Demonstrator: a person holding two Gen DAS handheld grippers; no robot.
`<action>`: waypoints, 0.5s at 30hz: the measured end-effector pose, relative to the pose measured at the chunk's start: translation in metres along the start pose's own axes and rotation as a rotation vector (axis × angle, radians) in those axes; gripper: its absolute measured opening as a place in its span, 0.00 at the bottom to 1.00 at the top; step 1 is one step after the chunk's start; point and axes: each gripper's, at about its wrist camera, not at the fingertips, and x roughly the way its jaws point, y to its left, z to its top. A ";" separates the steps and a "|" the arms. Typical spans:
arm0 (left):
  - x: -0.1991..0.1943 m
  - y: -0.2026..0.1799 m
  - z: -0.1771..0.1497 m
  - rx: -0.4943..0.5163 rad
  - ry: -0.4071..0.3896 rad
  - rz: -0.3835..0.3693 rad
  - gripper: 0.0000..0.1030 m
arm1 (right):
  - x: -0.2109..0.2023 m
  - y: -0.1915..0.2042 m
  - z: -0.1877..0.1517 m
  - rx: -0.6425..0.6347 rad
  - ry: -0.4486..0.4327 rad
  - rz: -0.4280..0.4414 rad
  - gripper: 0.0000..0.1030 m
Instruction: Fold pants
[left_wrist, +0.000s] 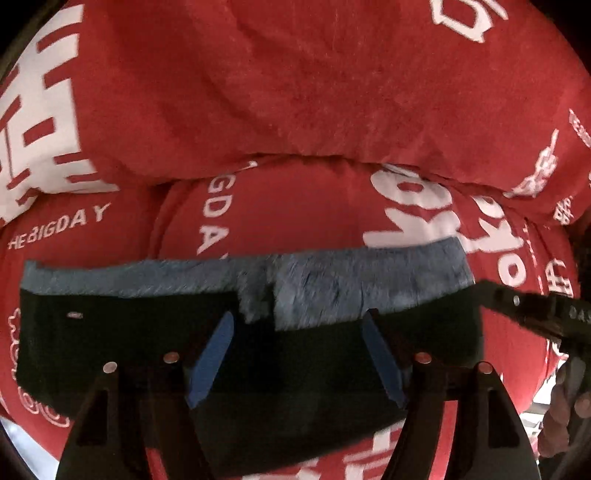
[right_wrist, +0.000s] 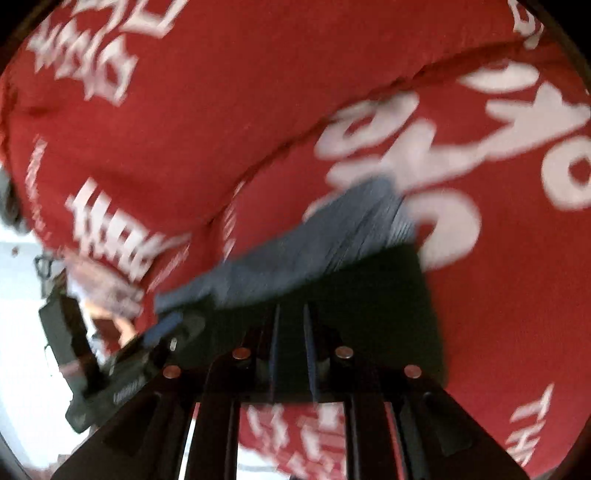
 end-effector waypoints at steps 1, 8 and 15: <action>0.008 -0.001 0.002 -0.007 0.010 0.009 0.71 | 0.005 -0.001 0.009 -0.013 -0.008 -0.027 0.15; 0.055 0.017 -0.031 -0.086 0.126 0.048 0.77 | 0.070 -0.002 0.020 -0.081 0.113 -0.064 0.15; 0.043 0.024 -0.059 -0.062 0.126 0.039 0.78 | 0.090 0.041 0.000 -0.198 0.185 -0.069 0.15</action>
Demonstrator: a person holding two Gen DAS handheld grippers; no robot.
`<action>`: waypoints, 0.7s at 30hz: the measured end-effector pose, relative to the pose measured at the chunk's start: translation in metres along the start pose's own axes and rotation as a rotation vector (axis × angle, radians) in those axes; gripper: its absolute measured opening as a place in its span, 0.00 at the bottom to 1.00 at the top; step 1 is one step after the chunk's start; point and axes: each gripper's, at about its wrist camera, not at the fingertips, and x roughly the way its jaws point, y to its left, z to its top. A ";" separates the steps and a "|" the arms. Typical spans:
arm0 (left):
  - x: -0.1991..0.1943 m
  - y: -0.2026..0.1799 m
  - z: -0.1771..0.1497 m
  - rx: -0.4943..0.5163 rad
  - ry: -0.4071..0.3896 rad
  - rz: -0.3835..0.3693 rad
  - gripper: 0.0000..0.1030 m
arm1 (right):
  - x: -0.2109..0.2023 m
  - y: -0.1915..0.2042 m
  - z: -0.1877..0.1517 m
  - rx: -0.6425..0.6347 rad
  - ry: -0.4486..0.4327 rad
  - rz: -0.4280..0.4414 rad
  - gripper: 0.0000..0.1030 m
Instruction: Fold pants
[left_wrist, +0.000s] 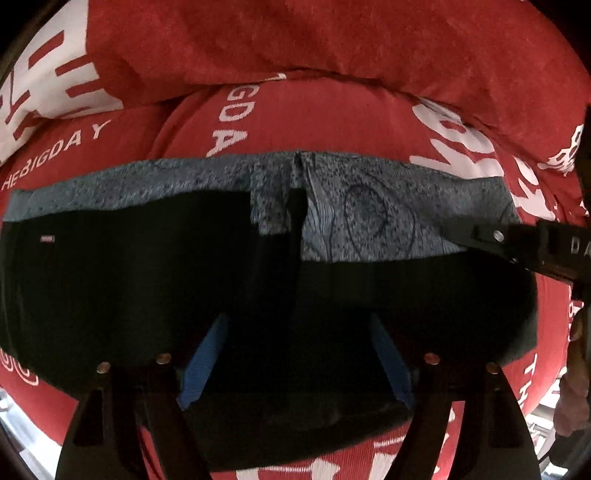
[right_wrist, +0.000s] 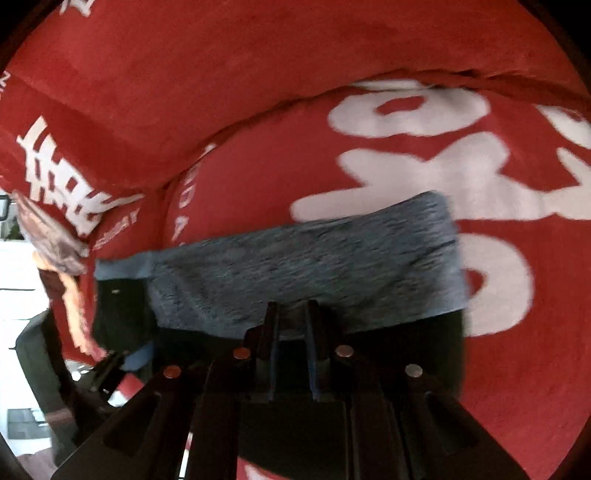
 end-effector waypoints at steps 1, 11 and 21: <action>-0.001 0.001 -0.003 0.002 -0.003 -0.002 0.78 | 0.003 0.008 0.001 -0.012 0.007 0.027 0.15; -0.015 0.015 -0.020 -0.025 -0.025 -0.020 0.78 | 0.065 0.097 0.005 -0.196 0.161 0.066 0.16; -0.042 0.057 -0.038 -0.068 -0.051 0.019 0.78 | 0.070 0.117 -0.003 -0.230 0.197 0.071 0.16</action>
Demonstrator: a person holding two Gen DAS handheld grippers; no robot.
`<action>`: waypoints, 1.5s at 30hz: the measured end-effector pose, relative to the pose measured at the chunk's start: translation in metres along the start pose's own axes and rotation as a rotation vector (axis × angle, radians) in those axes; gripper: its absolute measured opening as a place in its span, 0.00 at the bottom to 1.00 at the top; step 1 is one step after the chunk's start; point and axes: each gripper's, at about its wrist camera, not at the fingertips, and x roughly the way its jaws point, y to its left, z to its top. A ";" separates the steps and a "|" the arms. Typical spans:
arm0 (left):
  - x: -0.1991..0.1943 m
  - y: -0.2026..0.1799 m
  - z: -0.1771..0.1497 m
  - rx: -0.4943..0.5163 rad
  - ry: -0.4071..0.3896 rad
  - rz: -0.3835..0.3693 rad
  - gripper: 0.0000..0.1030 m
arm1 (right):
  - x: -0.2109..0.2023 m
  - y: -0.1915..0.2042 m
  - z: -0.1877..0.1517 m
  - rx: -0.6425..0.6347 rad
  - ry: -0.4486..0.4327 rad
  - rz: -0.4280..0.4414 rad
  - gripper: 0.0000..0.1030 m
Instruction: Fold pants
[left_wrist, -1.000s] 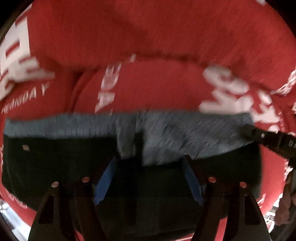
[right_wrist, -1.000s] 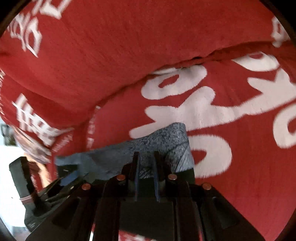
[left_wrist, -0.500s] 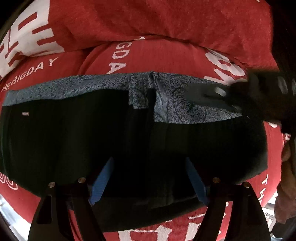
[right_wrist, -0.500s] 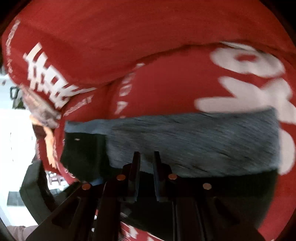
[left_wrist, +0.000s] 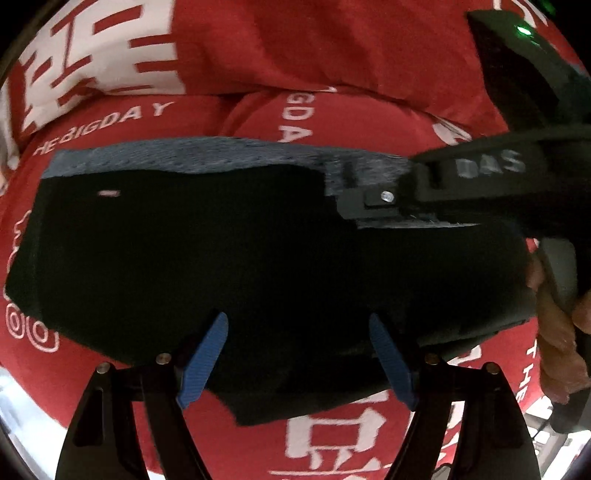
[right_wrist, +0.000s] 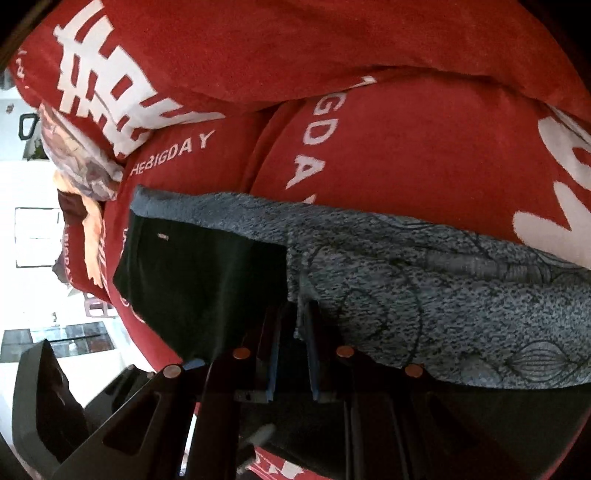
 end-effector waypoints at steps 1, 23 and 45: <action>0.000 0.000 0.000 -0.002 0.002 0.008 0.78 | 0.003 0.004 -0.003 -0.003 0.017 0.023 0.16; -0.022 0.052 -0.035 -0.045 0.086 0.102 0.78 | -0.015 0.052 -0.097 -0.278 -0.091 -0.496 0.66; -0.031 0.081 -0.046 -0.105 0.087 0.095 1.00 | -0.012 0.070 -0.115 -0.246 -0.024 -0.446 0.25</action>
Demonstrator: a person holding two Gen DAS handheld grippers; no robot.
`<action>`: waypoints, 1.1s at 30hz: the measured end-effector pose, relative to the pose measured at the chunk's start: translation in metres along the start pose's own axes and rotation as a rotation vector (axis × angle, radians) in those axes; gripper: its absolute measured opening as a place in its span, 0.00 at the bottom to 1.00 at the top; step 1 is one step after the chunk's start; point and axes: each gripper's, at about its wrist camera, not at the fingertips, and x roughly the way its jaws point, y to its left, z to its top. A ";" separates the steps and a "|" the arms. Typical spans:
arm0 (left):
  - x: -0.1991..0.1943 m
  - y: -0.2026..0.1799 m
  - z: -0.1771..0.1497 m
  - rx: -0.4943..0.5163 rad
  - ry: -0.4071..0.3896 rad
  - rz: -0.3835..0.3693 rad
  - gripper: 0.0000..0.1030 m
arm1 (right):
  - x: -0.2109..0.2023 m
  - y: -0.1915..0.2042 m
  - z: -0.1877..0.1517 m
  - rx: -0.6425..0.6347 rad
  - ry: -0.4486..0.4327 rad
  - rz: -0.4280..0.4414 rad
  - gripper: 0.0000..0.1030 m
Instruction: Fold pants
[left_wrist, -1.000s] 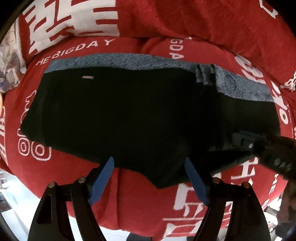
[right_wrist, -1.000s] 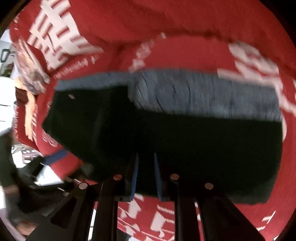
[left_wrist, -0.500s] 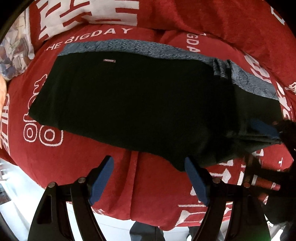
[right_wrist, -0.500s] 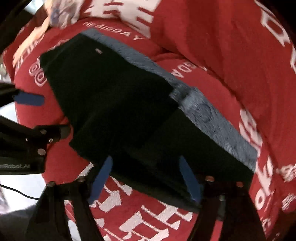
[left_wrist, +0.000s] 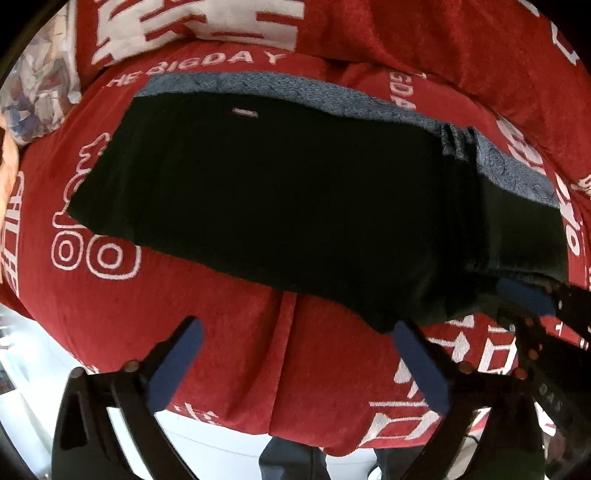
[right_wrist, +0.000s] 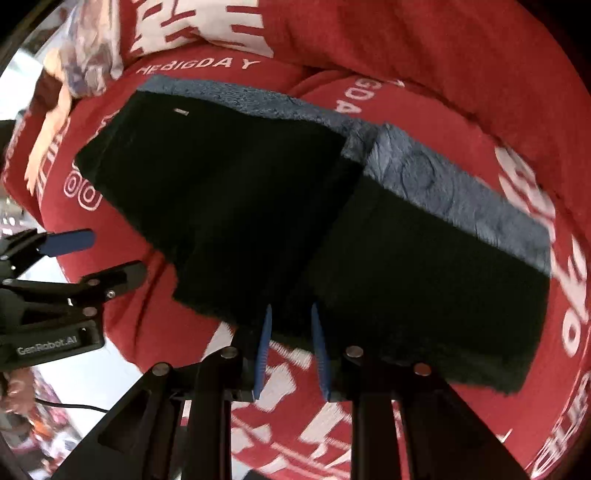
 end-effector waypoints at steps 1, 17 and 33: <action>-0.001 0.000 0.000 0.003 -0.002 -0.006 1.00 | -0.001 0.002 -0.004 0.010 0.000 -0.001 0.30; 0.001 0.056 -0.028 -0.123 0.062 -0.043 1.00 | -0.004 0.033 -0.015 0.079 0.043 0.027 0.79; 0.005 0.137 -0.036 -0.256 0.053 -0.143 1.00 | 0.021 0.083 -0.012 0.082 0.126 0.054 0.79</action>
